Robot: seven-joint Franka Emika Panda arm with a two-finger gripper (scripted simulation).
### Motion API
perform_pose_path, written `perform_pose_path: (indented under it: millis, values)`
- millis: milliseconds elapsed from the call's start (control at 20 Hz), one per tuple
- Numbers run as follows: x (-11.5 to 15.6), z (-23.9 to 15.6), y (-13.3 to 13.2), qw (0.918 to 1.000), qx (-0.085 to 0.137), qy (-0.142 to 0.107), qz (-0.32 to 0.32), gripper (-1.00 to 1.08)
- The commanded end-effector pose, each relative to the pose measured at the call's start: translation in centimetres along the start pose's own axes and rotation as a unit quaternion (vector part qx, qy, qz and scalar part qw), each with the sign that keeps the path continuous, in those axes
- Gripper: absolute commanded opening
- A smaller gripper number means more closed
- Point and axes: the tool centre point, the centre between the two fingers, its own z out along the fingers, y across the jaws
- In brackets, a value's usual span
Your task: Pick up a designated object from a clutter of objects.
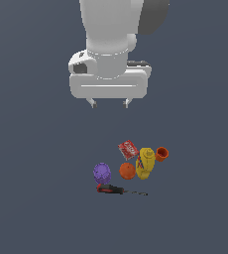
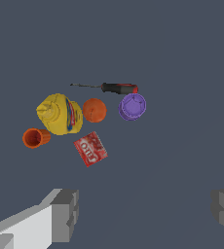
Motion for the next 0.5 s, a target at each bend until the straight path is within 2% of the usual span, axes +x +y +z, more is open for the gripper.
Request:
perform_pose_path:
  millis: [0,450]
  values:
    - [0.0,0.0,0.0,1.0,0.0,0.0,0.0,1.0]
    - [0.0,0.0,1.5,0.9999,-0.015,0.002,-0.001,1.0]
